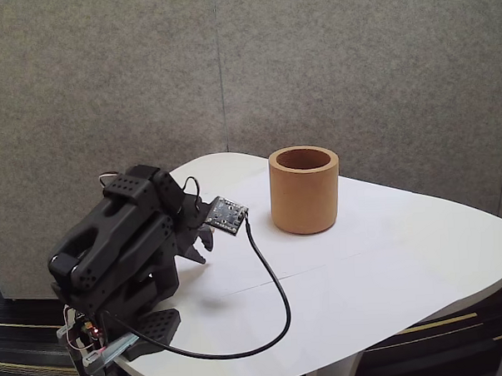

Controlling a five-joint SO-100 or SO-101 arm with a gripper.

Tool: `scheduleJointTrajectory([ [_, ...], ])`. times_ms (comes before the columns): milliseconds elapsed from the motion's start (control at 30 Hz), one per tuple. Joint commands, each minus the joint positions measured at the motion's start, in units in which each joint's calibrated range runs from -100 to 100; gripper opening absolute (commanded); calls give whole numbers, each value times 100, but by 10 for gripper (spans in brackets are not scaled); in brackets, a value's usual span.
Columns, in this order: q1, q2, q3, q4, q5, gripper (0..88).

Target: Grab the pen and put it in the pen holder.

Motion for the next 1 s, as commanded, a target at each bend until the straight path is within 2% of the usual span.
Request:
scheduleJointTrajectory([
  [0, -388, 14, -117, -59, -11, 100],
  [467, -358, 30, -153, -51, -11, 100],
  [833, -388, 176, -2527, -51, -16, 100],
  [967, -673, 949, -2969, -51, -16, 100],
])
